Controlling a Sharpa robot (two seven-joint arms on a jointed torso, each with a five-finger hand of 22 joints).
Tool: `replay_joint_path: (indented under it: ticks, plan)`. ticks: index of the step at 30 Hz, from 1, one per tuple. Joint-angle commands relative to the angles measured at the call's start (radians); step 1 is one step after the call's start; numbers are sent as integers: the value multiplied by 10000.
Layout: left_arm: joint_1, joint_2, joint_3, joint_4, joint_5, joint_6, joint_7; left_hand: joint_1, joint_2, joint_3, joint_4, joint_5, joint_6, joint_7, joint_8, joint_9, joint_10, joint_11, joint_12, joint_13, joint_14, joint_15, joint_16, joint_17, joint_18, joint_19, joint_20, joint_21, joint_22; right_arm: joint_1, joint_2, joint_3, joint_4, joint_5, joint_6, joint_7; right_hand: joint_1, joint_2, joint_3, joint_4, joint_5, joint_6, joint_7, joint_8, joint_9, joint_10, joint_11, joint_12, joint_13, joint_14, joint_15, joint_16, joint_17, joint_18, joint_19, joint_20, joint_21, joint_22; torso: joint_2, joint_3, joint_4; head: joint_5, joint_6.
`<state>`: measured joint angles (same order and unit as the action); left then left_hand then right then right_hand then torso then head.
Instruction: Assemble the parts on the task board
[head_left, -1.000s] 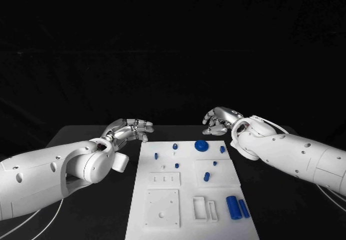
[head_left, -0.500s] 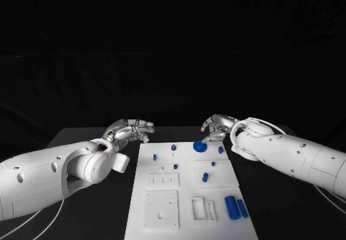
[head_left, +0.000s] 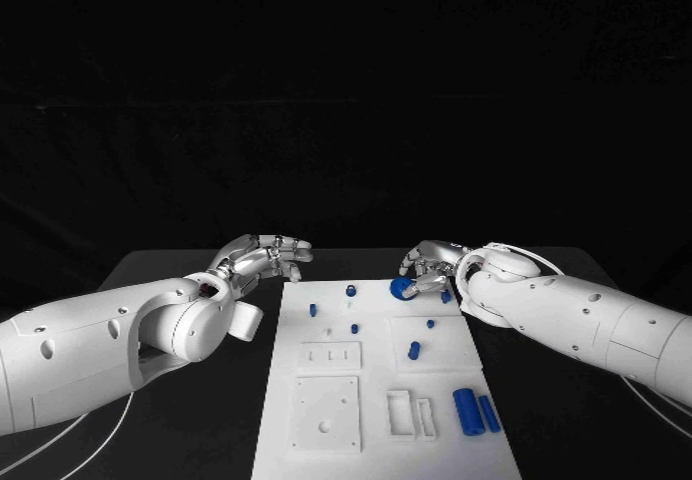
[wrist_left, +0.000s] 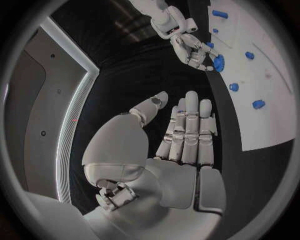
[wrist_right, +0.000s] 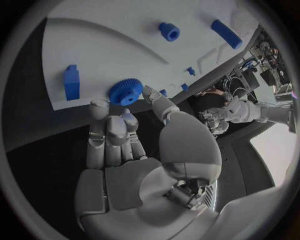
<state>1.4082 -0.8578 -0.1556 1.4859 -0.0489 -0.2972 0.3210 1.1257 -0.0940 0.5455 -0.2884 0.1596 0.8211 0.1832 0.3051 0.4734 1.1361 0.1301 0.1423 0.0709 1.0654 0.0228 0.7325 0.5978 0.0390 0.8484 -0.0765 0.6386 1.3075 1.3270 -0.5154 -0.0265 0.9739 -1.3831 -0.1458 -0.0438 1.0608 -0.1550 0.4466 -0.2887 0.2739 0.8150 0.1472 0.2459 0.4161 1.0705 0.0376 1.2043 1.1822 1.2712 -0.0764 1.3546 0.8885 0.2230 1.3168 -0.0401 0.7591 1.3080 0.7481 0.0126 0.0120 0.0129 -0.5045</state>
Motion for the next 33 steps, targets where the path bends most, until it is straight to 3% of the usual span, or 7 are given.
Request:
replay_joint_path:
  ticks: [1,9,12,18,22,27,33]
  plan:
    - [10,22,8,14,25,174,138,-62,-47,2,48,-22,-68,-7,-59,12,-34,14,-65,6,-89,14,57,-14,238,-60,16,53,156,-32,46,3,-109,-147,164,-9,-25,116,15,-1,-67,106,44,66,14,87,1,56,15,-42,34,21,22,388,-27,-54,76,242,5,16,-2,20,-15]
    - [10,25,8,11,23,181,136,-65,-46,2,46,-23,-71,-7,-61,13,-38,14,-68,6,-91,15,59,-19,239,-62,15,55,155,-41,37,3,-224,-151,161,-29,-18,193,75,10,-107,120,50,75,11,60,6,66,-20,-43,39,-2,59,388,-58,-42,122,236,-5,-2,-12,21,-47]
    - [10,25,8,15,22,181,144,-66,-47,1,45,-23,-72,-7,-62,13,-39,14,-68,6,-92,15,60,-20,239,-64,15,55,155,-41,-43,3,-51,-152,261,-16,-2,245,140,9,-168,154,51,94,14,65,7,89,-30,-37,41,-16,88,388,-75,-38,154,232,-9,-1,-14,87,-83]
    - [11,15,8,31,22,178,137,-68,-47,1,44,-23,-73,-6,-62,14,-40,15,-69,6,-93,15,62,-23,239,-65,15,57,154,-55,11,3,-97,-163,340,-10,80,380,524,24,-668,295,34,159,11,75,-8,155,-105,-11,27,-84,203,388,-131,-19,268,217,-2,-2,-16,113,-147]
    - [11,0,8,13,21,171,118,-70,-45,1,44,-23,-75,-6,-63,14,-43,15,-70,5,-93,16,64,-25,240,-66,16,58,154,-55,-5,3,-98,-163,331,-29,117,459,901,63,-1278,367,41,185,-1,44,-1,159,-182,9,34,-139,262,388,-160,-6,308,205,-1,4,0,106,-196]
    - [11,-24,8,9,21,169,122,-73,-50,-1,43,-23,-78,-5,-65,15,-45,16,-72,5,-95,16,65,-27,240,-68,16,59,153,-56,38,3,-121,-163,358,-35,31,412,966,67,-1307,382,47,187,-10,43,3,176,-204,20,37,-159,290,388,-162,2,334,205,-10,-12,-2,111,-232]
    - [11,5,8,-2,21,187,118,-88,-55,-7,48,-31,-80,-3,-66,16,-47,18,-73,5,-98,18,68,-32,239,-71,18,61,152,-83,130,3,-231,-163,412,-37,-6,406,980,68,-1311,388,50,188,-13,47,6,185,-210,26,40,-164,302,388,-161,2,345,205,-5,2,-11,123,-235]
